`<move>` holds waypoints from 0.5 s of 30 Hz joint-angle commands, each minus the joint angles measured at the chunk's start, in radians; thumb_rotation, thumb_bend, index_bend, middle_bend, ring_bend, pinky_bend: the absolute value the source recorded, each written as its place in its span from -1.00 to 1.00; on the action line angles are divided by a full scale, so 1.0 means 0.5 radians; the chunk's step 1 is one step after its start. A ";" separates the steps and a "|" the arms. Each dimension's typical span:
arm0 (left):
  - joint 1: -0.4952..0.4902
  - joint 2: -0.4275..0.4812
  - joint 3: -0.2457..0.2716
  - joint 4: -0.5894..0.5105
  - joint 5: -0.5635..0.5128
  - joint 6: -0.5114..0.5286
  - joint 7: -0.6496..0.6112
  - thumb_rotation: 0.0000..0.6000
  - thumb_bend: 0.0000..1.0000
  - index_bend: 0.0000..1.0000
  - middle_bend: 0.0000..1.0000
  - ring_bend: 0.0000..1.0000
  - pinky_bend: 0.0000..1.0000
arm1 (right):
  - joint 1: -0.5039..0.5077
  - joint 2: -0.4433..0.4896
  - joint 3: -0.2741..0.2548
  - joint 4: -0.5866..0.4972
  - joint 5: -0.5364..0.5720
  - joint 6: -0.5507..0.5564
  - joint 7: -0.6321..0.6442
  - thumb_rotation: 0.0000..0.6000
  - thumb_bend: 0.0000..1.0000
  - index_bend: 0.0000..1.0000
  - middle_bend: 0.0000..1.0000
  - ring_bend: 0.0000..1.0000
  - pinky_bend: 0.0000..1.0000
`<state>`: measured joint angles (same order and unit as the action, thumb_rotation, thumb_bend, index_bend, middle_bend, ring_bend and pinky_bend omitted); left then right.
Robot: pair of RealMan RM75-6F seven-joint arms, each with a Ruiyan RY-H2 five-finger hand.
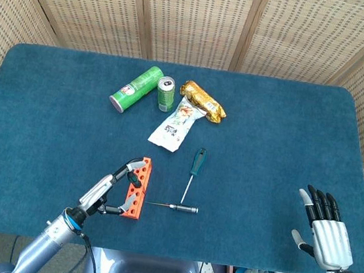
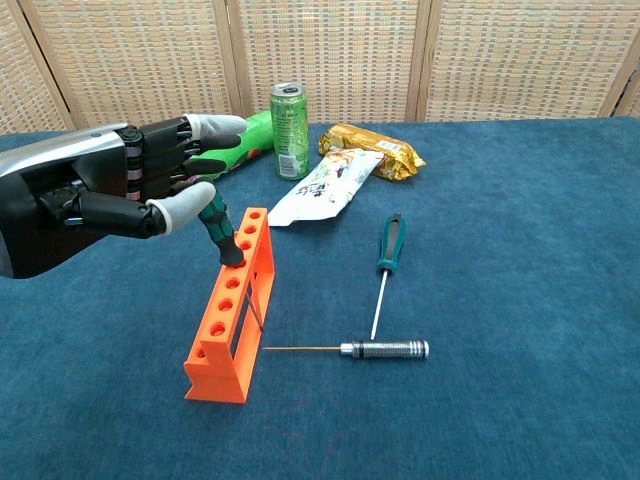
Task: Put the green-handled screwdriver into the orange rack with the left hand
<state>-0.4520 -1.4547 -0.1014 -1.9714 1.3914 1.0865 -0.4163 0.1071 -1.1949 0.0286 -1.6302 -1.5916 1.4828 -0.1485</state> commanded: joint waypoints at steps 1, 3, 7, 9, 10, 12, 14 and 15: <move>0.000 0.002 0.000 -0.003 -0.001 0.003 0.000 1.00 0.07 -0.80 -1.00 -1.00 -1.00 | 0.000 0.000 0.000 -0.001 0.001 -0.001 -0.001 1.00 -0.53 -1.00 -1.00 -1.00 -1.00; -0.003 0.002 -0.003 -0.005 -0.005 0.001 0.002 1.00 0.07 -0.80 -1.00 -1.00 -1.00 | 0.000 0.000 0.000 -0.001 0.002 -0.002 -0.002 1.00 -0.52 -1.00 -1.00 -1.00 -1.00; -0.012 -0.006 -0.012 -0.009 -0.017 -0.007 0.005 1.00 0.07 -0.80 -1.00 -1.00 -1.00 | 0.000 0.001 0.001 -0.002 0.001 0.000 -0.002 1.00 -0.52 -1.00 -1.00 -1.00 -1.00; -0.018 -0.009 -0.016 -0.010 -0.021 -0.010 0.013 1.00 0.07 -0.80 -1.00 -1.00 -1.00 | 0.000 0.001 0.001 -0.002 0.003 -0.002 -0.001 1.00 -0.52 -1.00 -1.00 -1.00 -1.00; -0.022 -0.013 -0.019 -0.011 -0.026 -0.013 0.020 1.00 0.07 -0.80 -1.00 -1.00 -1.00 | 0.000 0.002 0.001 -0.002 0.003 -0.002 0.000 1.00 -0.52 -1.00 -1.00 -1.00 -1.00; -0.029 -0.023 -0.026 -0.010 -0.039 -0.016 0.030 1.00 0.07 -0.80 -1.00 -1.00 -1.00 | 0.000 0.002 0.001 -0.002 0.001 -0.001 0.001 1.00 -0.52 -1.00 -1.00 -1.00 -1.00; -0.034 -0.031 -0.033 -0.008 -0.053 -0.020 0.037 1.00 0.07 -0.80 -1.00 -1.00 -1.00 | -0.001 0.004 0.002 -0.003 0.001 0.002 0.003 1.00 -0.52 -1.00 -1.00 -1.00 -1.00; -0.037 -0.036 -0.036 -0.007 -0.060 -0.022 0.038 1.00 0.07 -0.80 -1.00 -1.00 -1.00 | -0.002 0.004 0.002 -0.003 0.001 0.003 0.005 1.00 -0.52 -1.00 -1.00 -1.00 -1.00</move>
<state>-0.4691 -1.4706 -0.1180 -1.9756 1.3636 1.0766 -0.3981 0.1064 -1.1927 0.0294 -1.6315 -1.5911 1.4843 -0.1458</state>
